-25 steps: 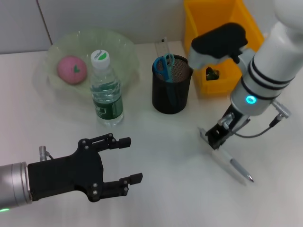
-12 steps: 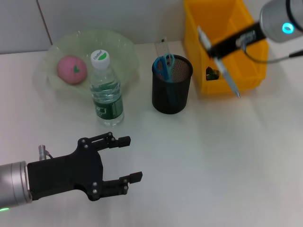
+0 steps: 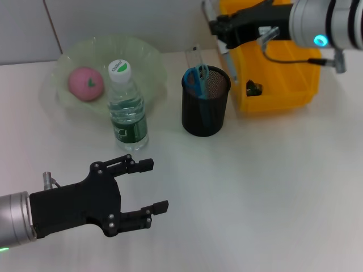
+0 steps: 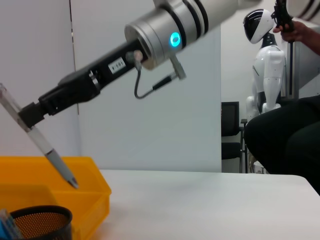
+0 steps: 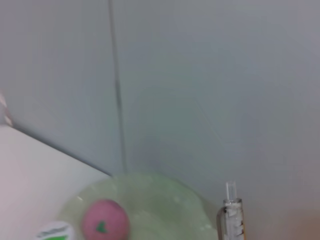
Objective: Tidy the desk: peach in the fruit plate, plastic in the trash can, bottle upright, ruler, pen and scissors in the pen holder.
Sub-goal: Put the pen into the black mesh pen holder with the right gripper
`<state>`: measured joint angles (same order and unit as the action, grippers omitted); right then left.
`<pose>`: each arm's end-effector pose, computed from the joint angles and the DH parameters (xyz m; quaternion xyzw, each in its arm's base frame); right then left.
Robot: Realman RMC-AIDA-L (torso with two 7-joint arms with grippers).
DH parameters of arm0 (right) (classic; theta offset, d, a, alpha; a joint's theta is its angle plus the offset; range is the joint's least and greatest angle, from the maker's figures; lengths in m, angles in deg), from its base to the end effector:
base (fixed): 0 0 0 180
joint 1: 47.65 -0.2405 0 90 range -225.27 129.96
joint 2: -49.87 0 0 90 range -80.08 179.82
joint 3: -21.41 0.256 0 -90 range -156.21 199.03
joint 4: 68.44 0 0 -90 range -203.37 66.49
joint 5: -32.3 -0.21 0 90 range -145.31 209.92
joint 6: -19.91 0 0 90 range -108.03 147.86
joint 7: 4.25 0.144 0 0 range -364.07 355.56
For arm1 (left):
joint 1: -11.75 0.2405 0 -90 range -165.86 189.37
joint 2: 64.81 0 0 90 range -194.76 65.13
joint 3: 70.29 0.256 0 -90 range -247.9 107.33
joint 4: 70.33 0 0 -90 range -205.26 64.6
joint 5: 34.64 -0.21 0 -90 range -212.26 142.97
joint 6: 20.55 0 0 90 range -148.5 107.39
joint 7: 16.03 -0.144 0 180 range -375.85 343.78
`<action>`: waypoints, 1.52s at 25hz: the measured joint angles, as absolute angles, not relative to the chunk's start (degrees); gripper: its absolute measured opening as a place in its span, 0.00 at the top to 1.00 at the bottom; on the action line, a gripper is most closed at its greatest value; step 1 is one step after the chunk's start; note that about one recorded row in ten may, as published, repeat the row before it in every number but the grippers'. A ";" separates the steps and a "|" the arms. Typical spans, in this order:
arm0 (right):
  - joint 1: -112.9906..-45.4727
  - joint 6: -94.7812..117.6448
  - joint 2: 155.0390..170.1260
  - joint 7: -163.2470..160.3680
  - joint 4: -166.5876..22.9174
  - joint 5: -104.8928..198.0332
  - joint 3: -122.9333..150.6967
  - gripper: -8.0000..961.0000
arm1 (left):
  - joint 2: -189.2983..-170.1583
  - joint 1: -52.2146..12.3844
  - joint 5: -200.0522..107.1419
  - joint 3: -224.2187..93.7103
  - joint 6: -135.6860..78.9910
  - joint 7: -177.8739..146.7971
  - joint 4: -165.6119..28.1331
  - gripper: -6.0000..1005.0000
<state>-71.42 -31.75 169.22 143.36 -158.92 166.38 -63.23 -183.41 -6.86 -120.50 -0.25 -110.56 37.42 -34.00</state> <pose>0.1178 0.3865 0.0318 -0.8881 0.2504 0.1387 0.3595 -0.2525 0.2684 -0.0388 -0.9442 -0.0340 -0.3100 0.1065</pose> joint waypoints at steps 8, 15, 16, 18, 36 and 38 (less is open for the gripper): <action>-68.45 -22.35 169.24 120.08 -149.86 144.28 -65.19 0.87 | -183.29 -6.61 -120.25 -0.25 -110.55 37.51 -34.03 0.24; -68.34 -21.89 169.19 105.67 -145.44 132.67 -64.79 0.87 | -183.28 -6.61 -120.25 -0.25 -110.21 38.09 -34.03 0.24; -68.33 -21.84 169.20 104.67 -145.08 132.37 -64.78 0.87 | -183.28 -6.61 -120.25 -0.25 -110.18 38.09 -34.03 0.24; -68.31 -21.67 169.21 103.27 -144.40 132.15 -64.78 0.87 | -183.28 -6.62 -120.24 -0.25 -110.09 38.10 -34.16 0.24; -69.74 -20.25 169.13 89.64 -135.51 119.51 -64.72 0.87 | -183.29 -7.00 -120.25 -0.24 -109.93 38.11 -35.44 0.24; -69.97 -20.24 169.13 89.63 -134.95 119.50 -64.72 0.87 | -183.29 -6.98 -120.25 -0.25 -109.93 38.11 -35.44 0.24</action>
<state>-69.97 -20.24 169.13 89.63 -134.95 119.50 -64.72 -183.29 -6.98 -120.25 -0.25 -109.93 38.11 -35.44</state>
